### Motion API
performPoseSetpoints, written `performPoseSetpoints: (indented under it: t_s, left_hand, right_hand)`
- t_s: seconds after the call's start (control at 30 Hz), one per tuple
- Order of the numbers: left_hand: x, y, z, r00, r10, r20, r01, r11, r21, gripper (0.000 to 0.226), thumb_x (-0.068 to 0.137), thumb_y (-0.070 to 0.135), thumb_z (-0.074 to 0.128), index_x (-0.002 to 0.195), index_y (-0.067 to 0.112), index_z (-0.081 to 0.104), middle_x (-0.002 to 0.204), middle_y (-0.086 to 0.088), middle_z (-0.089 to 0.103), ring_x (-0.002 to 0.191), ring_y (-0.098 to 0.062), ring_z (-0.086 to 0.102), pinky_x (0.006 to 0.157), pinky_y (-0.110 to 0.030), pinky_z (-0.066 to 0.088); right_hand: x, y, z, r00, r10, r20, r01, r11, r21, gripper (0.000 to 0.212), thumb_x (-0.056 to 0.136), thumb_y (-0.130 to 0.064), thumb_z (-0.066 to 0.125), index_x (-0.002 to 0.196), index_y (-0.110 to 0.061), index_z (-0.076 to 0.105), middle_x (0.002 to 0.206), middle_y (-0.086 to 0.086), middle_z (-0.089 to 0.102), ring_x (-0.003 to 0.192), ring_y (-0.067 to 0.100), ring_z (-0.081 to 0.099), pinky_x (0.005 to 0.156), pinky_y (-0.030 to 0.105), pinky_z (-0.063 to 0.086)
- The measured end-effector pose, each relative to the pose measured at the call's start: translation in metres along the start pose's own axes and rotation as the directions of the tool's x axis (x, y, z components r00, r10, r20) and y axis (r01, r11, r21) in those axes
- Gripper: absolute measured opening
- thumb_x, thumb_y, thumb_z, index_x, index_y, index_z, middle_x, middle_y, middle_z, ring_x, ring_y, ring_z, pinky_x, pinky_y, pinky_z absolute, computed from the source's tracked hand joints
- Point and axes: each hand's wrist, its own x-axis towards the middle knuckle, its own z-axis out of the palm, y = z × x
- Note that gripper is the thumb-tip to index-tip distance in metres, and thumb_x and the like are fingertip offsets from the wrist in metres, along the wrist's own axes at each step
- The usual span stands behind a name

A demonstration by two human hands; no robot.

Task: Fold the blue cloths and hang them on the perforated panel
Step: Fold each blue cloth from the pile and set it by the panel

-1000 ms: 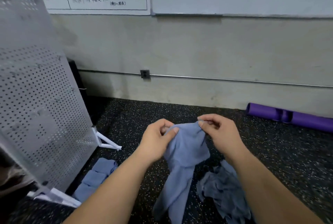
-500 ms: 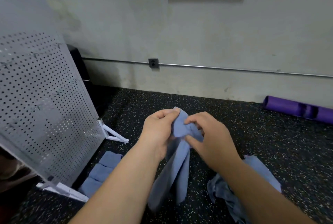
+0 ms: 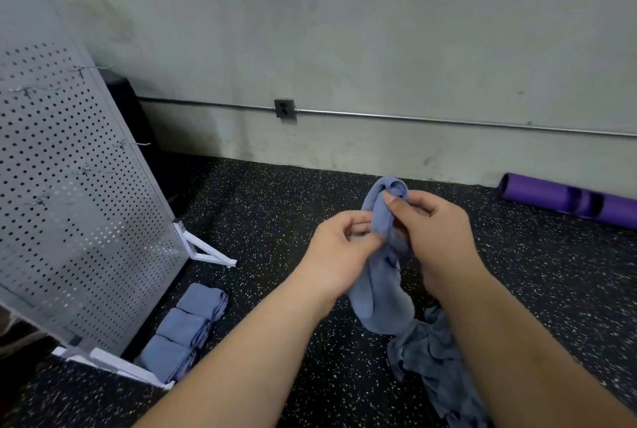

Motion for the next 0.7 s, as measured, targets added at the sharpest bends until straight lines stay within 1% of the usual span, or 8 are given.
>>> performPoseSetpoints:
  t_s: [0.07,0.1,0.17,0.23,0.33,0.5,0.63,0.7]
  left_hand:
    - [0.002,-0.005,0.006,1.0,0.018,-0.012,-0.018,1.0,0.017,0.018,0.097,0.007,0.077,0.115,0.007,0.075,0.105,-0.009,0.081,0.098,-0.021,0.078,0.093,-0.035,0.063]
    - [0.004,-0.009,0.008,0.999,0.026,-0.023,-0.024,0.998,0.055,0.017,0.095,0.009,0.079,0.111,0.006,0.075,0.102,-0.01,0.08,0.092,-0.022,0.077,0.091,-0.036,0.063]
    - [0.006,-0.015,0.011,0.999,0.045,-0.028,-0.04,0.982,0.183,0.012,0.093,0.01,0.081,0.102,0.005,0.075,0.09,-0.006,0.077,0.077,-0.015,0.067,0.08,-0.033,0.059]
    - [0.008,-0.02,0.011,0.997,0.068,-0.022,-0.056,0.938,0.342,0.004,0.092,0.011,0.077,0.093,0.012,0.074,0.079,0.004,0.071,0.069,-0.008,0.058,0.072,-0.03,0.054]
    - [0.008,-0.015,0.005,0.993,0.116,0.002,-0.099,0.839,0.535,0.008,0.089,0.018,0.073,0.084,0.023,0.07,0.071,0.013,0.069,0.063,-0.002,0.057,0.065,-0.026,0.051]
    - [0.015,-0.012,-0.015,0.992,0.051,0.113,-0.109,0.796,0.595,0.012,0.09,0.022,0.082,0.086,0.023,0.071,0.075,0.008,0.069,0.067,-0.01,0.06,0.075,-0.042,0.059]
    - [0.02,-0.01,-0.036,0.99,0.006,0.14,-0.088,0.804,0.588,0.014,0.092,0.026,0.084,0.084,0.023,0.073,0.072,0.009,0.067,0.067,-0.011,0.057,0.071,-0.038,0.053]
    - [0.02,-0.006,-0.043,0.993,0.02,0.12,-0.086,0.817,0.571,0.014,0.095,0.025,0.082,0.083,0.021,0.075,0.072,0.006,0.067,0.067,-0.012,0.056,0.071,-0.035,0.051]
  right_hand:
    - [0.003,0.001,-0.002,0.998,0.065,-0.001,-0.064,0.989,0.13,0.011,0.094,-0.02,0.08,0.101,-0.012,0.082,0.096,0.012,0.082,0.097,0.028,0.08,0.088,0.043,0.064]
    - [0.005,0.001,-0.004,0.996,0.086,-0.005,-0.084,0.981,0.174,0.012,0.094,-0.021,0.08,0.101,-0.011,0.082,0.097,0.013,0.082,0.097,0.029,0.08,0.086,0.041,0.064]
    - [0.007,0.001,-0.008,0.995,0.098,-0.035,-0.089,0.974,0.208,0.011,0.094,-0.02,0.081,0.099,-0.01,0.082,0.095,0.013,0.082,0.088,0.022,0.079,0.076,0.033,0.063]
    - [0.008,-0.001,-0.013,0.992,0.087,-0.086,-0.064,0.969,0.238,0.012,0.093,-0.017,0.081,0.1,-0.008,0.081,0.092,0.011,0.081,0.081,0.017,0.076,0.072,0.029,0.062]
    - [0.01,-0.005,-0.024,0.982,0.077,-0.171,-0.025,0.957,0.289,0.014,0.092,-0.015,0.082,0.102,-0.006,0.08,0.086,0.006,0.08,0.073,0.014,0.073,0.065,0.027,0.06]
    - [0.014,-0.011,-0.047,0.952,0.032,-0.303,0.036,0.975,0.217,0.005,0.093,-0.013,0.082,0.094,-0.012,0.077,0.068,-0.006,0.074,0.056,0.006,0.063,0.054,0.021,0.054]
    - [0.02,-0.01,-0.066,0.915,0.02,-0.403,0.05,0.986,0.162,0.005,0.094,-0.015,0.081,0.093,-0.013,0.077,0.066,-0.001,0.066,0.052,0.009,0.052,0.049,0.019,0.048]
    - [0.022,-0.007,-0.072,0.923,-0.017,-0.385,0.048,0.996,0.071,0.006,0.094,-0.018,0.082,0.094,-0.014,0.079,0.07,0.001,0.069,0.051,0.006,0.055,0.052,0.018,0.049]
